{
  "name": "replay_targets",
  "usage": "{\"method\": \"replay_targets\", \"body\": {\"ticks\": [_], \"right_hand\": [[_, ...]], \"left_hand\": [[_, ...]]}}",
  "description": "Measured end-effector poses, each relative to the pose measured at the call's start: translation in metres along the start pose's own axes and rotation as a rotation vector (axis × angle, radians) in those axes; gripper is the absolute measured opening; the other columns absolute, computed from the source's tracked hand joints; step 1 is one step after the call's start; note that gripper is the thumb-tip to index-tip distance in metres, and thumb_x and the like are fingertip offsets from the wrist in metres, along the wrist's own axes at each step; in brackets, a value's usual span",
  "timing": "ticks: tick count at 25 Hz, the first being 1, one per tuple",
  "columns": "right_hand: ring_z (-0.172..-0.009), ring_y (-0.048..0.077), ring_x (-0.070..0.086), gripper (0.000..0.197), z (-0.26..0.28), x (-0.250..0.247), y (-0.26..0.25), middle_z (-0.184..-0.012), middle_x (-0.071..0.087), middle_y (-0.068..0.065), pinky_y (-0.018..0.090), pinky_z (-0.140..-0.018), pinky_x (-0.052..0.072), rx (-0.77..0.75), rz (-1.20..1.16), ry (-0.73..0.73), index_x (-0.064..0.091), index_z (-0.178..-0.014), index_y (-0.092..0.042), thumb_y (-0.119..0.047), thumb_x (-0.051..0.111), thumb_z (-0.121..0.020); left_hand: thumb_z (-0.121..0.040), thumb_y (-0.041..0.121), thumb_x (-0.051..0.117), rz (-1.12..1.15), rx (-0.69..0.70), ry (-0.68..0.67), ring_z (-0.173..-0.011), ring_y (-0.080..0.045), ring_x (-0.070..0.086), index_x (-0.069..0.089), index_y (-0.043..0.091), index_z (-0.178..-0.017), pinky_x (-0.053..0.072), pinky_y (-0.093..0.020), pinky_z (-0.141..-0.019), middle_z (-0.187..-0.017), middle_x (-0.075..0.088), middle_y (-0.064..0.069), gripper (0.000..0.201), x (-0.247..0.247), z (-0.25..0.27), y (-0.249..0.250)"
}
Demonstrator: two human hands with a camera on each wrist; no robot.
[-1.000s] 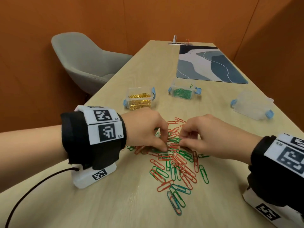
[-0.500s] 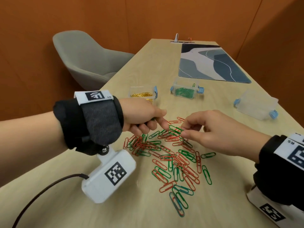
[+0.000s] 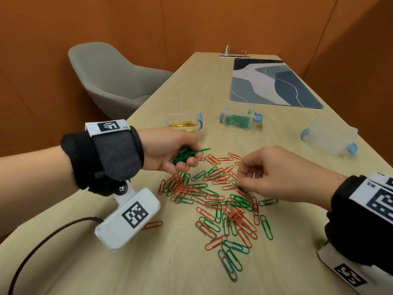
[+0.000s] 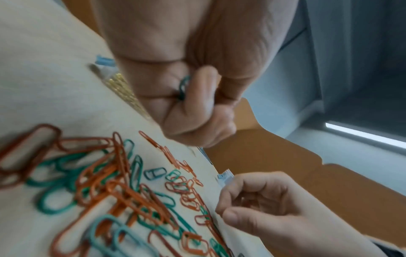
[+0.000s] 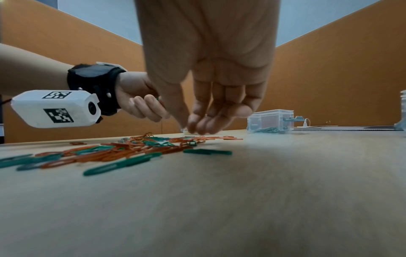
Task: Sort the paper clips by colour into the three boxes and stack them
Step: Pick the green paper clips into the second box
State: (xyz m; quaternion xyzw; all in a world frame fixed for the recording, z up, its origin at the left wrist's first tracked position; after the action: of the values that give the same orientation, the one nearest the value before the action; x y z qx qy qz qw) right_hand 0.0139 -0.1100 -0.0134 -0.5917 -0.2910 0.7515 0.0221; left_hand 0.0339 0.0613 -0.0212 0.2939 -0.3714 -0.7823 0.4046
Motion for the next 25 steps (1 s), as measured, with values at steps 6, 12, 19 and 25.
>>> {"method": "replay_targets", "body": {"ticks": [6, 12, 19, 25], "right_hand": [[-0.067, 0.004, 0.058, 0.01, -0.006, 0.003, 0.008, -0.073, 0.065, -0.008, 0.018, -0.064, 0.049, 0.111, 0.029, -0.016, 0.069, -0.08, -0.019, -0.029, 0.07, -0.081], [-0.068, 0.005, 0.059, 0.008, -0.005, 0.006, 0.011, -0.074, 0.065, -0.008, 0.02, -0.067, 0.051, 0.13, 0.019, -0.067, 0.069, -0.08, -0.017, -0.024, 0.066, -0.083], [-0.067, 0.005, 0.06, 0.011, -0.005, -0.007, 0.008, -0.072, 0.067, -0.005, 0.018, -0.063, 0.05, 0.067, -0.047, 0.059, 0.063, -0.081, -0.023, -0.013, 0.061, -0.082], [-0.066, 0.001, 0.058, 0.013, 0.011, -0.015, 0.016, -0.074, 0.063, -0.014, 0.009, -0.057, 0.043, 0.109, 0.023, -0.021, 0.069, -0.086, -0.028, -0.017, 0.062, -0.083]], "left_hand": [[-0.093, 0.021, 0.032, -0.017, 0.019, 0.053, -0.042, -0.013, 0.04, 0.046, 0.01, -0.066, 0.027, -0.015, -0.032, -0.059, 0.046, -0.004, 0.032, -0.009, -0.01, 0.002], [-0.079, 0.048, 0.065, -0.812, -0.026, 0.259, -0.053, -0.007, 0.043, 0.06, 0.022, -0.068, 0.034, -0.018, -0.049, -0.063, 0.05, 0.008, 0.029, -0.007, -0.009, 0.011], [-0.075, 0.04, 0.072, -1.017, -0.022, 0.28, -0.083, -0.011, 0.057, 0.071, 0.019, -0.091, 0.045, -0.02, -0.066, -0.091, 0.067, 0.003, 0.027, 0.002, -0.019, 0.011], [-0.087, 0.038, 0.055, -0.969, -0.17, 0.179, -0.053, -0.013, 0.044, 0.061, 0.015, -0.082, 0.036, -0.019, -0.045, -0.066, 0.054, -0.001, 0.024, -0.003, -0.015, 0.005]]}}
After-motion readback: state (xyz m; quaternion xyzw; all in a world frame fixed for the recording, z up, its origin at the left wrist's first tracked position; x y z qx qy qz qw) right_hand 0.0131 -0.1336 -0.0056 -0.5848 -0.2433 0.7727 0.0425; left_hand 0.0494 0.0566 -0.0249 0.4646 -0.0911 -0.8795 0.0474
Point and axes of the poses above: each hand's wrist, its own z-axis away from the middle knuckle, its own x-axis out of the palm, y = z × x, the point moved 5 cm from there along -z, towards the middle knuckle
